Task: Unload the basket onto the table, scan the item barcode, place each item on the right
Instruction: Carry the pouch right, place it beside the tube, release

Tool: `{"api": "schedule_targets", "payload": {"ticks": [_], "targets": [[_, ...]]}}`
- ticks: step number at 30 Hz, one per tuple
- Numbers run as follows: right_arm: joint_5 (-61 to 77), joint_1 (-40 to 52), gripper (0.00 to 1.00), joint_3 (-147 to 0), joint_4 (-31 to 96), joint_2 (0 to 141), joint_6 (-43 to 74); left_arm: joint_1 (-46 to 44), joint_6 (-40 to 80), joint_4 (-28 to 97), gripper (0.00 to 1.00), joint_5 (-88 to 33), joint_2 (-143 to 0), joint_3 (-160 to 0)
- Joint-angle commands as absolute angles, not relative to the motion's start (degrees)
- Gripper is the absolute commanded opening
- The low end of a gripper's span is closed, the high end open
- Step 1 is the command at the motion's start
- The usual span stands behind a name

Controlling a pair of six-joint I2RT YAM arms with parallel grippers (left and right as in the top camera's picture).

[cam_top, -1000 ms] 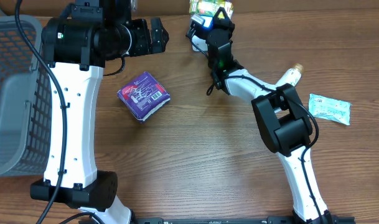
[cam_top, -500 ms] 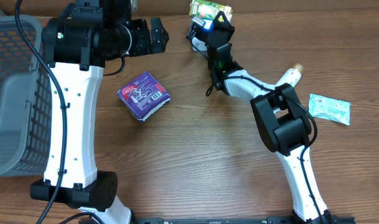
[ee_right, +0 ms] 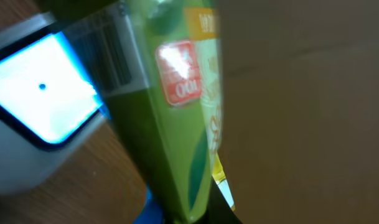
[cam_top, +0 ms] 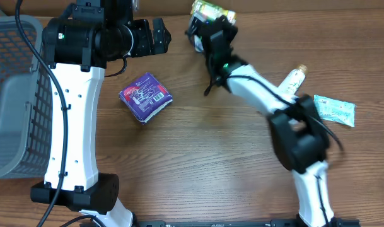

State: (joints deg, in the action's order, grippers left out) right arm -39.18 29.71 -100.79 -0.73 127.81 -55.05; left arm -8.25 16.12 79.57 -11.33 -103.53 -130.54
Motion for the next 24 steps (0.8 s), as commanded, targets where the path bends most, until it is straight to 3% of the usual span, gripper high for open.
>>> {"api": "schedule_targets", "payload": {"ticks": [1,4,6,10,15,24], "targets": [[-32.45,29.61,0.04,-103.22,12.88,109.56,-29.74,-8.60,15.42,79.48,1.00,-11.44,-103.77,-130.45],[-23.75,27.49,0.04,-103.22,26.00,104.31,-13.52,-8.60,15.42,79.48,0.99,-11.44,-103.77,-130.45],[-14.98,23.68,0.04,-103.20,37.54,101.03,5.85,-8.60,15.42,79.48,1.00,-11.44,-103.77,-130.45],[-6.81,17.74,0.04,-102.65,50.96,101.27,27.94,-8.60,15.42,79.48,1.00,-11.44,-103.77,-130.43],[5.65,13.39,0.04,-96.86,52.21,105.67,30.74,-8.60,15.42,79.48,1.00,-11.44,-103.77,-130.43],[-0.54,12.95,0.04,-85.12,47.05,113.25,41.43,-8.60,15.42,79.48,0.99,-11.44,-103.77,-130.45]]}}
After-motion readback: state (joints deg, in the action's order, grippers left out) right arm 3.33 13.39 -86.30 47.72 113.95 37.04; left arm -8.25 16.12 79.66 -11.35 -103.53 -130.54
